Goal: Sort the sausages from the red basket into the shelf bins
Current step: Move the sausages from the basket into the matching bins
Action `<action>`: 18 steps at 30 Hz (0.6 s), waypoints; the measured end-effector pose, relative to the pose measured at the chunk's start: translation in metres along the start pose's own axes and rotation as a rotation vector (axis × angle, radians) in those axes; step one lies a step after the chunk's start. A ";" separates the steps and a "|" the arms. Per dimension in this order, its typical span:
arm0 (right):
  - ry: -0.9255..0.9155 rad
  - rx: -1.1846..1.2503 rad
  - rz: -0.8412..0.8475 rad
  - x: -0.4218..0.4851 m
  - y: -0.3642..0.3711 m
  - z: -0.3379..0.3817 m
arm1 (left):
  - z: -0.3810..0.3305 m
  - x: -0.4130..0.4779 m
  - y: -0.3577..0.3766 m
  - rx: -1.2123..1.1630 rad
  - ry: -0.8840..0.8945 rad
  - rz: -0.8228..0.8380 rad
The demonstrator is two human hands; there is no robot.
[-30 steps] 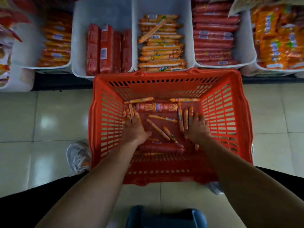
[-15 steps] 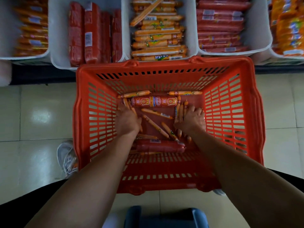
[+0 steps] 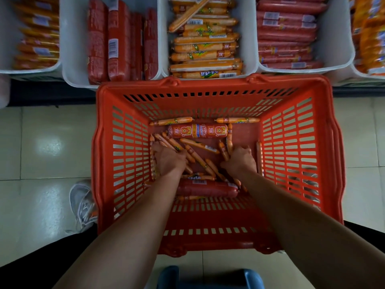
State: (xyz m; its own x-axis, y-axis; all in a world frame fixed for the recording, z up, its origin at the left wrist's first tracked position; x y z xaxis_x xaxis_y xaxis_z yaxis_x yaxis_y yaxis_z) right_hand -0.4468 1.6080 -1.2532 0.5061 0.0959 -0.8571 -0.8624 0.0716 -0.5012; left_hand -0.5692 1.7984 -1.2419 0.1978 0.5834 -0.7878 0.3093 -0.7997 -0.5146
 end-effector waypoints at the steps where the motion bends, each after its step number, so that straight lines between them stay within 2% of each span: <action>1: -0.007 -0.025 -0.005 -0.001 0.000 -0.001 | -0.003 0.001 0.001 -0.008 -0.013 -0.002; 4: -0.015 -0.062 -0.009 -0.001 -0.002 -0.007 | -0.007 0.007 0.007 0.016 -0.029 0.008; 10: -0.101 0.126 0.089 -0.004 -0.015 -0.016 | -0.004 0.018 0.010 -0.108 -0.106 0.025; 14: -0.171 0.292 0.079 -0.011 -0.031 -0.023 | -0.003 0.016 0.013 -0.138 -0.102 -0.006; 18: -0.180 0.298 0.083 -0.018 -0.035 -0.031 | -0.005 0.011 0.017 -0.218 -0.109 0.027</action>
State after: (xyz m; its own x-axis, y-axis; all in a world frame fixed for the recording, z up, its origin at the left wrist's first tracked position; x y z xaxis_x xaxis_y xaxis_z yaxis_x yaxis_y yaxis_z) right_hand -0.4261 1.5725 -1.2237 0.4516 0.2853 -0.8454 -0.8725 0.3396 -0.3514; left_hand -0.5572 1.7918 -1.2581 0.1105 0.5339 -0.8383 0.5009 -0.7584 -0.4170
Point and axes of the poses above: each hand's wrist, its own x-axis towards the middle knuckle, its own y-axis out of the palm, z = x × y, the point moved 5 cm from there along x, towards the middle knuckle, and after that the axes turned 12 degrees about z, right-handed, at the moved point
